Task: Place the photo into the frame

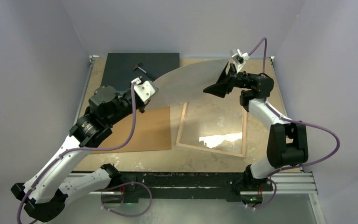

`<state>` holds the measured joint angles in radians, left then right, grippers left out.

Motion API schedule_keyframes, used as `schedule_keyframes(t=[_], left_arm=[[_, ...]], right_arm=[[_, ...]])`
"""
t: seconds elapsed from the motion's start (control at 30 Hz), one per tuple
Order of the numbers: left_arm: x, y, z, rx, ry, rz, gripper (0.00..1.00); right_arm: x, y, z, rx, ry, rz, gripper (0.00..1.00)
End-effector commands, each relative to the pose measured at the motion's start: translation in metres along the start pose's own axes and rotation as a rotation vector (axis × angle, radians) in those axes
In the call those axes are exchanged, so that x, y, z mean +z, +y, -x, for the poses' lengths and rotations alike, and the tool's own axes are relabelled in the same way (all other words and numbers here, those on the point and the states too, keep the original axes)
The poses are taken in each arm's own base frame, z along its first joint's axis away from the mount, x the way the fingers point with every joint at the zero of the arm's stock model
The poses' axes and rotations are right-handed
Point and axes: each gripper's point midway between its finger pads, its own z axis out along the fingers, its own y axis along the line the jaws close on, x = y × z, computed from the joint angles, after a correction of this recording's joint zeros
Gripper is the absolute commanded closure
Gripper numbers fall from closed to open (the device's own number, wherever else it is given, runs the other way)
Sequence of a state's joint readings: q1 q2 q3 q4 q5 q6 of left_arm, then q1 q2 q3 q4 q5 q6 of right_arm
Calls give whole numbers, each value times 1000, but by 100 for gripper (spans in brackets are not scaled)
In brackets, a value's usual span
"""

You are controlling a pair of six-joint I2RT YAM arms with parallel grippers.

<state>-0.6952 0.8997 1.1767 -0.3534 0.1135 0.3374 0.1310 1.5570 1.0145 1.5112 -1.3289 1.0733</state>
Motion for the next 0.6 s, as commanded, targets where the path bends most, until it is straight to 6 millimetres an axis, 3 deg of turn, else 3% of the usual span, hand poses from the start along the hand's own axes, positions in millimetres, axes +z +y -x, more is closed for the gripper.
schedule_keyframes(t=[0.0,0.1,0.2,0.37,0.4,0.43,0.47,0.53,0.57], left_arm=[[3,19,30,25,-73,66,100],[5,25,35,2,-78,93,100],[4,30,36,-9,-76,118,100],[-2,40,38,-29,-74,177,97],[-3,43,39,-34,-76,193,82],[-3,45,38,-37,-74,208,58],[-4,49,37,-39,-67,226,42],[-1,57,30,-45,-22,274,23],[0,62,24,-50,11,302,19]], right_arm=[[0,62,31,-633,-44,126,50],[1,65,36,-617,-45,130,79],[1,66,38,-594,-51,130,98],[2,67,42,-561,-78,123,100],[2,67,43,-548,-85,122,100],[2,66,46,-528,-93,122,100],[3,65,48,-511,-99,122,100],[3,59,56,-436,-114,106,100],[2,52,58,-383,-117,88,100]])
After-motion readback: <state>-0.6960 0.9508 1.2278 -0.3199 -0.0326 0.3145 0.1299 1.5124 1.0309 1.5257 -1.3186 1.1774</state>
